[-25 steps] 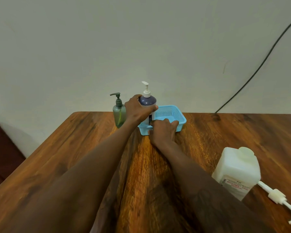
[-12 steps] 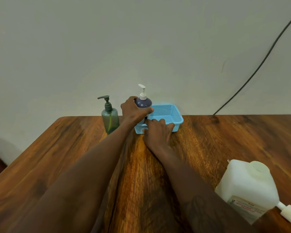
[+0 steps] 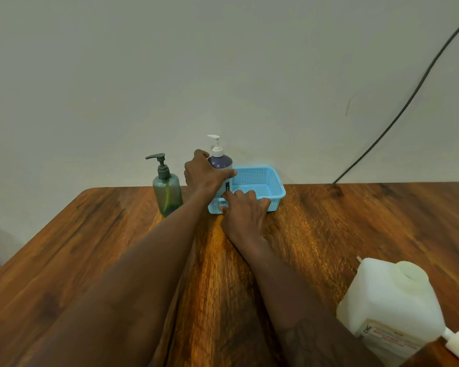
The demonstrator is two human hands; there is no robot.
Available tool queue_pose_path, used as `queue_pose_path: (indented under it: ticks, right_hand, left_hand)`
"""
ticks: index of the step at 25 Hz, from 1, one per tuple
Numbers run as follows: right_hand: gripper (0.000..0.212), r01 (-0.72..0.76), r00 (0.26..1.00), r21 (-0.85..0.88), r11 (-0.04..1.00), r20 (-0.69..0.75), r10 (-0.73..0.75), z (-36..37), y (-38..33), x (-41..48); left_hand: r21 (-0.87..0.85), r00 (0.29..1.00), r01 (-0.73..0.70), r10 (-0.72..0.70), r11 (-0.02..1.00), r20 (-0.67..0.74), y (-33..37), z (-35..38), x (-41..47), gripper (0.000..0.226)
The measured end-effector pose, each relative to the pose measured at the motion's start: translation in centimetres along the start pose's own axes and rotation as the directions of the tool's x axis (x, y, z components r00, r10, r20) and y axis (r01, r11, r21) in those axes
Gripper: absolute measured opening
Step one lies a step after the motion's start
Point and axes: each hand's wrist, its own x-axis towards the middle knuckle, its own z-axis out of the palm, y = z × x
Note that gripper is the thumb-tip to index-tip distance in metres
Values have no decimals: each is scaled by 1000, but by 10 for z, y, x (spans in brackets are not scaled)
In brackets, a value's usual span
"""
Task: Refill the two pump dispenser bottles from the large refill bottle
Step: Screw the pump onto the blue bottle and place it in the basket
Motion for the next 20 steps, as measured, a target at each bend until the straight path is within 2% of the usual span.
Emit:
queue_pose_path:
  ticks: [5, 9, 12, 16, 18, 20]
  right_hand:
    - [25, 1, 1000, 6, 1000, -19, -1, 8, 1, -2]
    - [22, -4, 1000, 28, 1000, -17, 4, 9, 2, -1]
    - [26, -20, 1000, 37, 999, 5, 20, 5, -1, -1]
    - [38, -52, 995, 66, 997, 86, 46, -5, -4, -1]
    - [47, -69, 992, 66, 995, 108, 61, -9, -5, -2]
    - [56, -104, 988, 81, 991, 121, 93, -13, -9, -6]
  left_hand:
    - [50, 998, -39, 41, 998, -38, 5, 4, -5, 73]
    - [21, 998, 11, -10, 1000, -58, 8, 5, -5, 75]
    - [33, 999, -26, 27, 999, -21, 6, 2, -12, 82]
    - [5, 999, 8, -8, 1000, -35, -1, -9, -22, 101]
    - [-44, 995, -8, 4, 999, -97, -7, -17, -27, 92]
    - [-84, 985, -69, 54, 994, -167, -13, -28, -34, 70]
